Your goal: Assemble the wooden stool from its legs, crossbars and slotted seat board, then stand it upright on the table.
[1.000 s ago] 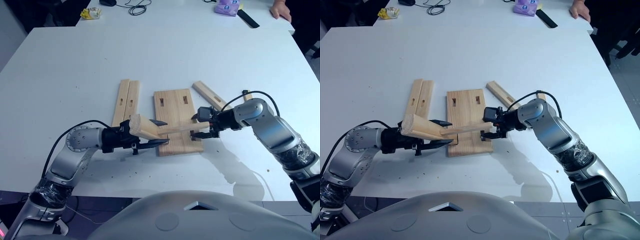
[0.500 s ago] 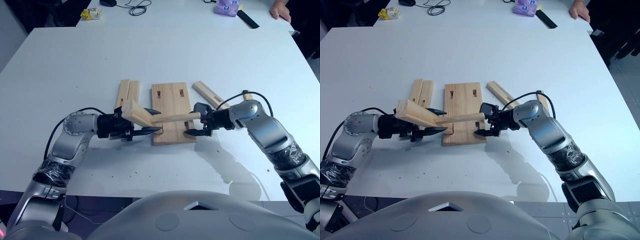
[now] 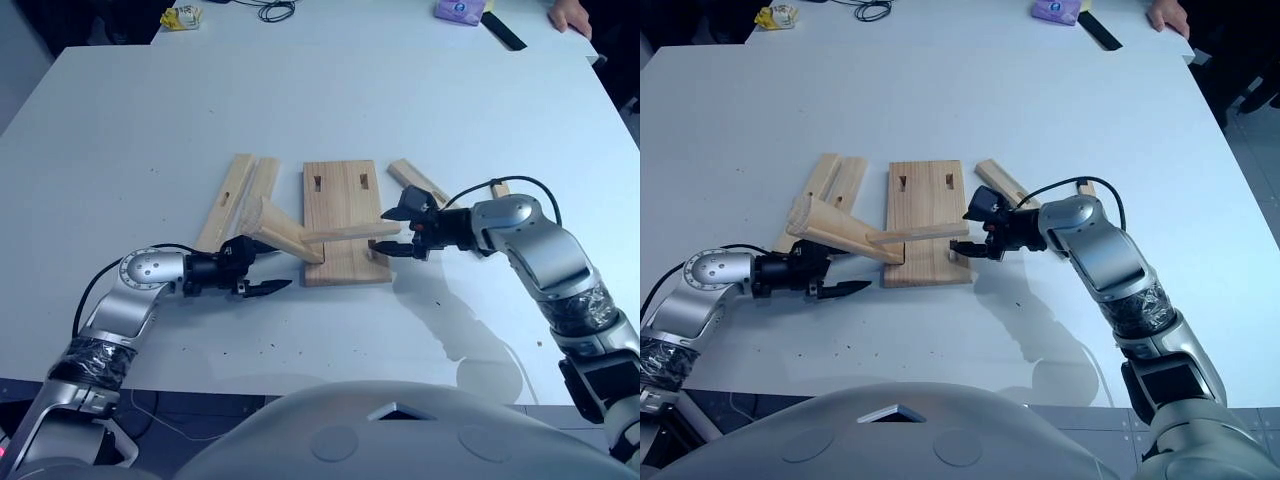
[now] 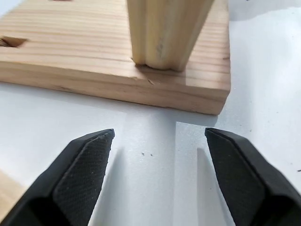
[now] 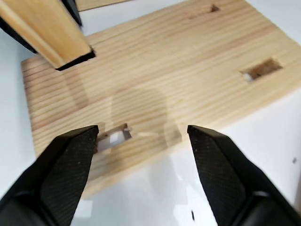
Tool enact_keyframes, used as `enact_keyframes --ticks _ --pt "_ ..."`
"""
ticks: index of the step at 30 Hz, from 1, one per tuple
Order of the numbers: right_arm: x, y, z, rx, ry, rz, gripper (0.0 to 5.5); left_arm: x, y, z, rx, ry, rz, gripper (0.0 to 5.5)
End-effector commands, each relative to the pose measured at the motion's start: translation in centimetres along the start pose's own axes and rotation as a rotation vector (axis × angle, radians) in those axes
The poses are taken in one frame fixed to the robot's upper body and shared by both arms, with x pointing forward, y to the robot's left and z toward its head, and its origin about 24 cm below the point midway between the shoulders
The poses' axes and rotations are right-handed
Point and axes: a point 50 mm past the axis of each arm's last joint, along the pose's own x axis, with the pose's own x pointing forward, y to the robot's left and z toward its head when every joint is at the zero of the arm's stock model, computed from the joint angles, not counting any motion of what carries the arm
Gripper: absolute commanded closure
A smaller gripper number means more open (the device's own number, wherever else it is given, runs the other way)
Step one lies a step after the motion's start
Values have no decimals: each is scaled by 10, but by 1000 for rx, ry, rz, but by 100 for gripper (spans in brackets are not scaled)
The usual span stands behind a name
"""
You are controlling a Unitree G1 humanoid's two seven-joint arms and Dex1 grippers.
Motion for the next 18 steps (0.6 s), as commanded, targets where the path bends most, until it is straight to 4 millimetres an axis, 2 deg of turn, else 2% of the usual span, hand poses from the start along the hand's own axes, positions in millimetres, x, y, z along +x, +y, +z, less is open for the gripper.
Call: enact_keyframes --ticks 1,3,7,10,14,16,18 --pt "-11 -10 5 2 -49 -112 200 2 1 25 0 -134 93 191" --pt "-14 -17 8 8 -81 -181 200 6 -2 35 -13 -195 119 191" --pt "-24 -36 18 4 -149 -349 200 7 -22 47 -55 -262 212 191" --pt "-28 -44 14 14 -149 -423 200 2 -39 44 -120 -263 340 191" --pt "-26 -42 4 67 -153 -454 200 -3 -51 39 -182 -239 445 191" --pt "-24 -40 1 73 -155 -457 200 -8 -51 30 -181 -184 500 191" --pt "-24 -43 2 76 -166 -474 200 -19 -41 19 -169 -125 644 191"
